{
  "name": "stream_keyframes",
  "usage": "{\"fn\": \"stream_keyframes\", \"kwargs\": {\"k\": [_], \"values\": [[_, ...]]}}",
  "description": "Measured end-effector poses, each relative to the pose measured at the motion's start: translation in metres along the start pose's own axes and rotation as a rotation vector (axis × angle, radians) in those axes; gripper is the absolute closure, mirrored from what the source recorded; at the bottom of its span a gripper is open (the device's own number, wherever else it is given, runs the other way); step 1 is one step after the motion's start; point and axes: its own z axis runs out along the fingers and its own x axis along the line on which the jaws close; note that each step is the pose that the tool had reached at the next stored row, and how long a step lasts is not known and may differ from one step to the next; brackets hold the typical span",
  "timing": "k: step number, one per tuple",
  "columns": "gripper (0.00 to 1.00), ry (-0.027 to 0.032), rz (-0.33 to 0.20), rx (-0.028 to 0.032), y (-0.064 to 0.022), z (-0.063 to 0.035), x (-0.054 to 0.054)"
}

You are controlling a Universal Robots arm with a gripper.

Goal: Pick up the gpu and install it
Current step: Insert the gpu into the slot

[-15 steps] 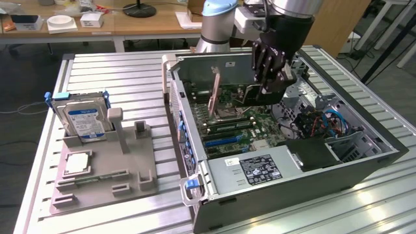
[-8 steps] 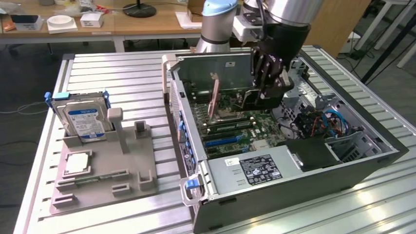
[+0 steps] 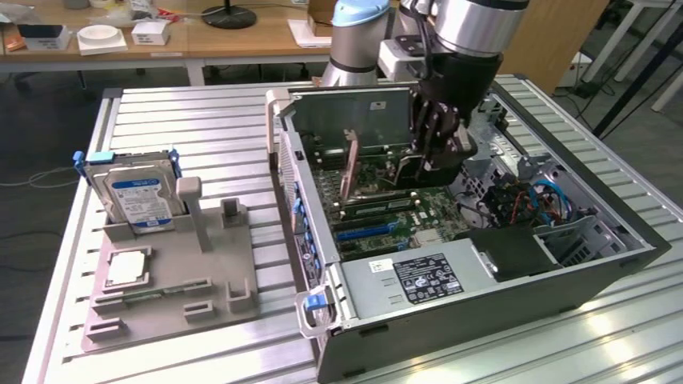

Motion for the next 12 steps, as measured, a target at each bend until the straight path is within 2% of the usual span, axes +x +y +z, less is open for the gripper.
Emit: {"fn": "stream_keyframes", "kwargs": {"k": [5, 9, 12], "values": [[0.73, 0.0001, 0.000, 0.0001, -0.0001, 0.0083, 0.000], [0.73, 0.0003, 0.000, 0.0000, -0.0001, 0.0083, 0.000], [0.73, 0.0001, 0.000, 0.0003, 0.0000, 0.0125, 0.000]]}}
